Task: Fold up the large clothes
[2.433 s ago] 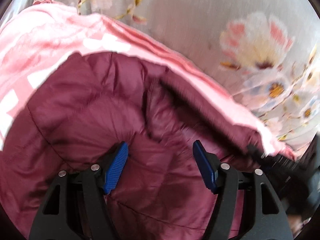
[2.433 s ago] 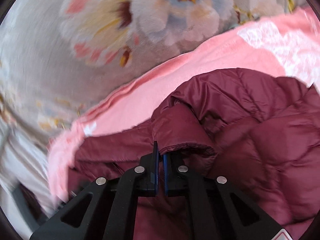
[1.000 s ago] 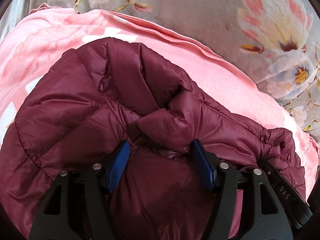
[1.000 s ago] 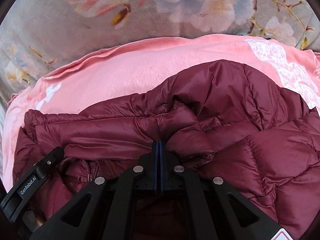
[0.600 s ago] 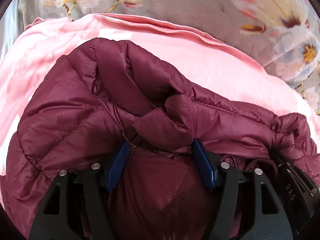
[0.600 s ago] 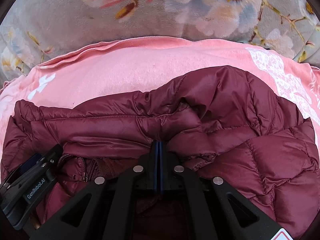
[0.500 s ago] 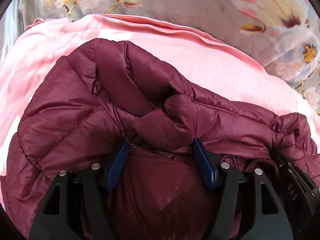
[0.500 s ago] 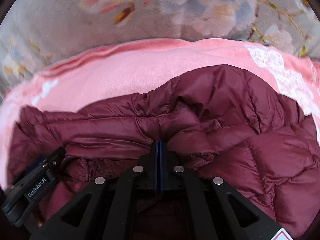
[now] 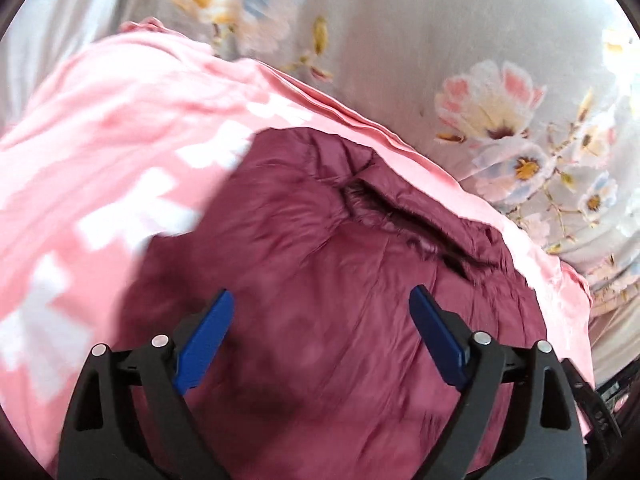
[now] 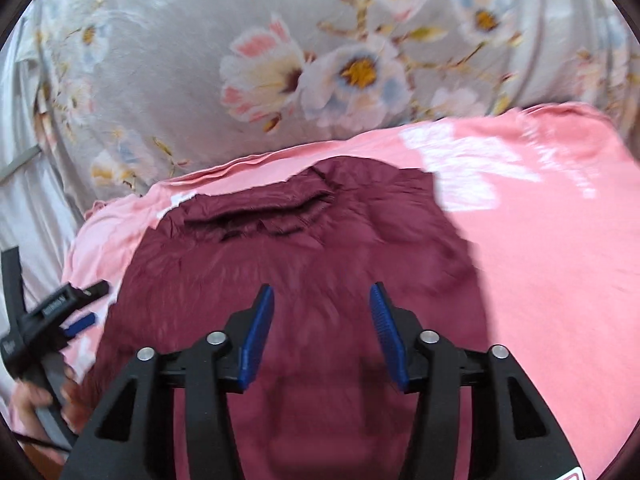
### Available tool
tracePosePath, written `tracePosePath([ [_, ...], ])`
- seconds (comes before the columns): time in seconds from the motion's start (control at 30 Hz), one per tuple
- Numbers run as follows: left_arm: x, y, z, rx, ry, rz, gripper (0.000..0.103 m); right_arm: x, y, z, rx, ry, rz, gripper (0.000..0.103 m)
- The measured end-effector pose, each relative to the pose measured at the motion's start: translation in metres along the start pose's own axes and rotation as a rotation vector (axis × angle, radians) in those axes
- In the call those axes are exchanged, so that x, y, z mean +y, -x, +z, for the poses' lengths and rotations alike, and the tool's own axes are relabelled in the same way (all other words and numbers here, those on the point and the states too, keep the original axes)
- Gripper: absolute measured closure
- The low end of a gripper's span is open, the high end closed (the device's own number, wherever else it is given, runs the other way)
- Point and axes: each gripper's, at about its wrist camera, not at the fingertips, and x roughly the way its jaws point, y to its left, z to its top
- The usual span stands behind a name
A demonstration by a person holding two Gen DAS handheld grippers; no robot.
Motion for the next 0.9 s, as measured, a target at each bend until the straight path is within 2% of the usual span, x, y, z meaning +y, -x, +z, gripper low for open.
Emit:
tracePosePath([
  [0.13, 0.024, 0.045, -0.022, 0.007, -0.016, 0.042, 0.014, -0.011, 0.05, -0.033, -0.015, 0.03, -0.064, 0.045],
  [0.2, 0.038, 0.062, -0.034, 0.03, 0.006, 0.034, 0.013, -0.017, 0.076, -0.054, -0.014, 0.046, -0.113, 0.042],
  [0.27, 0.052, 0.077, -0.045, 0.04, 0.019, 0.034, 0.011, -0.026, 0.094, -0.07, -0.012, 0.048, -0.138, 0.034],
  [0.47, 0.104, 0.111, -0.085, 0.079, 0.064, 0.121, 0.01, -0.07, 0.127, -0.122, 0.062, -0.018, -0.225, 0.033],
  [0.6, 0.139, 0.123, -0.108, 0.114, 0.132, 0.142, 0.01, -0.097, 0.138, -0.147, 0.113, -0.137, -0.2, 0.033],
  [0.67, 0.159, 0.128, -0.116, 0.11, 0.179, 0.102, 0.011, -0.104, 0.141, -0.151, 0.115, -0.194, -0.168, 0.033],
  [0.83, 0.159, 0.136, -0.117, 0.109, 0.199, 0.082, 0.011, -0.103, 0.14, -0.151, 0.099, -0.245, -0.109, 0.033],
  [0.9, 0.161, 0.137, -0.117, 0.101, 0.204, 0.114, 0.011, -0.099, 0.136, -0.151, 0.108, -0.236, -0.121, 0.033],
])
